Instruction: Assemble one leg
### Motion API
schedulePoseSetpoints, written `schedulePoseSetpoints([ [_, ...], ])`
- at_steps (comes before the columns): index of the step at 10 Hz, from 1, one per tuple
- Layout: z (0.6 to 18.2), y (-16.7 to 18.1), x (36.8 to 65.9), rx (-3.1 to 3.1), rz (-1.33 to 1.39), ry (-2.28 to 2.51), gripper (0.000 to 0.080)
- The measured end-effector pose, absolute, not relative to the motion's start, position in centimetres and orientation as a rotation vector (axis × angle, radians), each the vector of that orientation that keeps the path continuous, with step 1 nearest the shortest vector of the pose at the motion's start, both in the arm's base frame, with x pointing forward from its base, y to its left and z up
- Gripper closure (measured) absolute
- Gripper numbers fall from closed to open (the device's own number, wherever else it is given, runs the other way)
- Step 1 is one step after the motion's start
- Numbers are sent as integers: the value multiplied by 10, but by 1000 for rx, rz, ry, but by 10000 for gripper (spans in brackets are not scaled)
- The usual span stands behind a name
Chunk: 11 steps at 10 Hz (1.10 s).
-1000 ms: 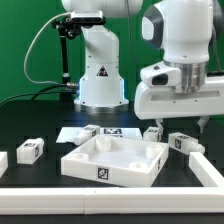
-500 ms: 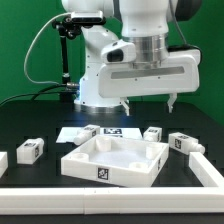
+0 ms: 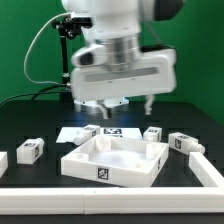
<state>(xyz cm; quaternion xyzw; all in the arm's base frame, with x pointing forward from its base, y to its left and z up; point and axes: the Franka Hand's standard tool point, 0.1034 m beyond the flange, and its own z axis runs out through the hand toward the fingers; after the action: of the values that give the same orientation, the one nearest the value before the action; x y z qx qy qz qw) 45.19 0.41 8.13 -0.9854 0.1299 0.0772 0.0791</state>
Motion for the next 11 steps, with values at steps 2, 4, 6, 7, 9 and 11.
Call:
schedulePoseSetpoints([
  [2, 72, -39, 464, -2940, 215, 493, 151],
  [4, 72, -35, 464, -2942, 219, 490, 151],
  [6, 72, -36, 464, -2942, 220, 494, 151],
  [7, 68, -40, 466, -2938, 207, 540, 151],
  [9, 42, -70, 480, -2948, 115, 720, 151],
  [11, 21, -75, 491, -2998, 7, 679, 151],
])
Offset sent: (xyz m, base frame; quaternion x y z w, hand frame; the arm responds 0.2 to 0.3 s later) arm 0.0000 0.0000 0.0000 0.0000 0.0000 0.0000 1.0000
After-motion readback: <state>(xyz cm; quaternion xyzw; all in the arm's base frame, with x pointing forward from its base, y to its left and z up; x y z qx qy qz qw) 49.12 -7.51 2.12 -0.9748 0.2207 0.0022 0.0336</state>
